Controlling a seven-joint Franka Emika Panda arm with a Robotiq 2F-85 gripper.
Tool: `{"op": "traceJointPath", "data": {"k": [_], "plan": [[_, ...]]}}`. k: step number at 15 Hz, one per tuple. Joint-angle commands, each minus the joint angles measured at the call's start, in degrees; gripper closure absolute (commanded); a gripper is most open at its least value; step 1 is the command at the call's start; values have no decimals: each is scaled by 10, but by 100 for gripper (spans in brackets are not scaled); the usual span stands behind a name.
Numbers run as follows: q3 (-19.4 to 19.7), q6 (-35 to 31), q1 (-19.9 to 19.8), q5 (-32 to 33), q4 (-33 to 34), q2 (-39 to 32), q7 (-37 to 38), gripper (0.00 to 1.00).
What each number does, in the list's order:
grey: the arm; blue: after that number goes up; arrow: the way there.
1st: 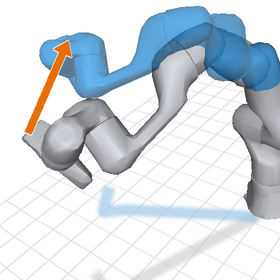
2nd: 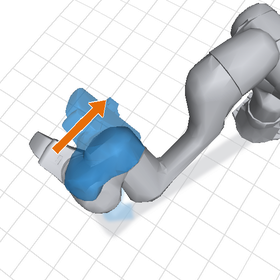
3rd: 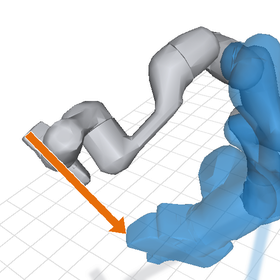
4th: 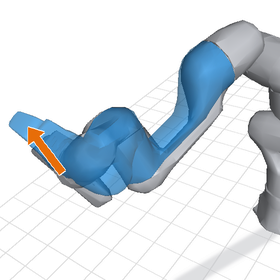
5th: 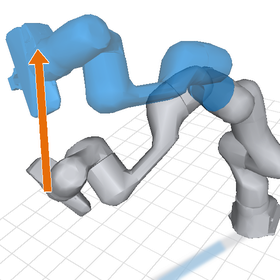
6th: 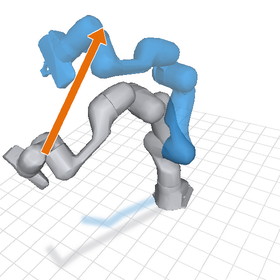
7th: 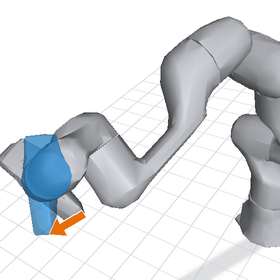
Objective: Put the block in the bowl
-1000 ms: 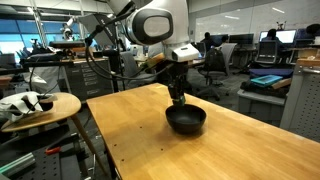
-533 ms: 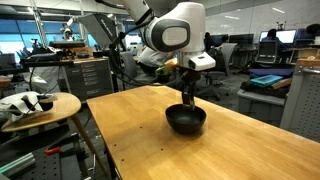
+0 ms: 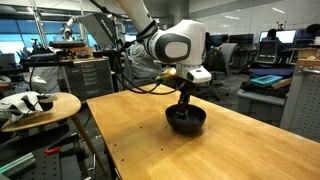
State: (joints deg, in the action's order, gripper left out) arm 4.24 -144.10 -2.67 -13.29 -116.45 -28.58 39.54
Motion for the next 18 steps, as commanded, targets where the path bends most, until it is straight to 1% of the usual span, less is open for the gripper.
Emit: {"op": "traceJointPath", "data": {"k": [1,2,3,4,6,7,8,9,11,14,16,18], "plan": [[-1,12,6,-13,31,-32,-16,82],[2,14,11,-7,33,-38,-13,82],[5,6,15,-5,33,-40,-10,32],[4,9,15,-6,34,-41,-11,32],[6,7,18,-5,31,-36,-9,19],[8,7,20,-3,27,-29,-8,9],[9,7,20,-3,25,-23,-8,2],[11,8,20,-3,21,-12,-8,0],[13,10,19,-2,11,12,-9,0],[12,21,15,0,-10,71,-24,0],[7,48,9,-1,-24,121,-50,0],[2,94,2,-3,-32,167,-93,0]]}}
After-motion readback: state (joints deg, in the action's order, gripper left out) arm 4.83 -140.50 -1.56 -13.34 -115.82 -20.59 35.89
